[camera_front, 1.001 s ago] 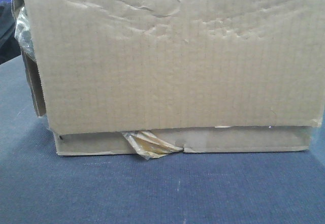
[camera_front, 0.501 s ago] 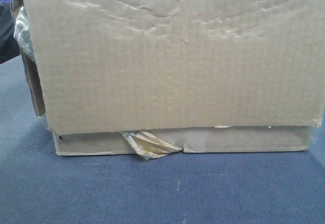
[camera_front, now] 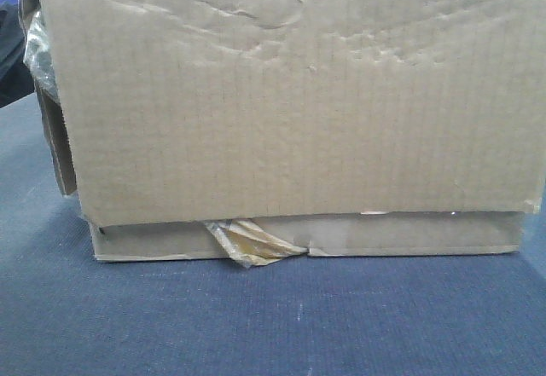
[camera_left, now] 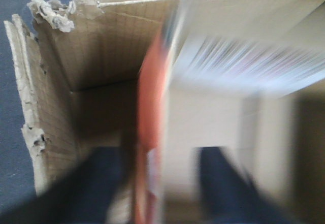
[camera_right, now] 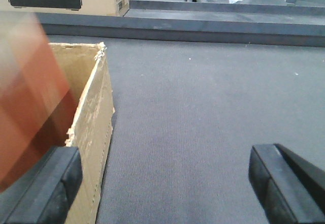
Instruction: Stack two boxes on right shelf middle
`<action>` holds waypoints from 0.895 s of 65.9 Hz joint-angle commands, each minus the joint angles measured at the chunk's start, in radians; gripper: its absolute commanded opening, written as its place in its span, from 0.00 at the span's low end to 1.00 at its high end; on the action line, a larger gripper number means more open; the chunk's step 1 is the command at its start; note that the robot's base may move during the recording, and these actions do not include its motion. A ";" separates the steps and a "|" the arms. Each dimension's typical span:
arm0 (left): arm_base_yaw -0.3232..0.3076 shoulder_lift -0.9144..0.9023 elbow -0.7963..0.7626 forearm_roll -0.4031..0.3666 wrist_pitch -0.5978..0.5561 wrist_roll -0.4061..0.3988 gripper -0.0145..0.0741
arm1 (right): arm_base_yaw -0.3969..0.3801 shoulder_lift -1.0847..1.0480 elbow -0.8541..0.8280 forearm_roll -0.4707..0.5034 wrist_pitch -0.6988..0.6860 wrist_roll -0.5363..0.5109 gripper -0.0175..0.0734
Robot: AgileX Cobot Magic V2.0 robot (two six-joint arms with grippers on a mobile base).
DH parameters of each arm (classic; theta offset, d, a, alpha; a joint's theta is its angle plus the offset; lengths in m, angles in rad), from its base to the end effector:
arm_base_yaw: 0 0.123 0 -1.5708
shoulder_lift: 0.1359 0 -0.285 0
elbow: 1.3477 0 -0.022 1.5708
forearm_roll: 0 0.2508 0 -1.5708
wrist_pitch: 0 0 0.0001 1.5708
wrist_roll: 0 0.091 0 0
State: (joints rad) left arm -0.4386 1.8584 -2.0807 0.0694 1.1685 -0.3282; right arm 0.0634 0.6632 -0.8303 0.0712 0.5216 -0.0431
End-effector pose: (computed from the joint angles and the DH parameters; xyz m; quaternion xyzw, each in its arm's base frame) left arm 0.3724 -0.1683 0.4114 0.0533 0.9353 -0.0981 0.3359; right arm 0.1257 0.0112 0.3876 -0.0285 0.7941 0.0390 0.6058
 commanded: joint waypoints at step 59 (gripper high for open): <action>0.190 -0.349 0.195 -0.020 0.053 0.188 0.68 | 0.154 0.380 -0.516 -0.008 0.346 -0.059 0.82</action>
State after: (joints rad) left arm -0.2842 1.5499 -1.9531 0.0697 1.2226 -0.1620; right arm 0.2026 0.9646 -1.2649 0.0712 0.8103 -0.0810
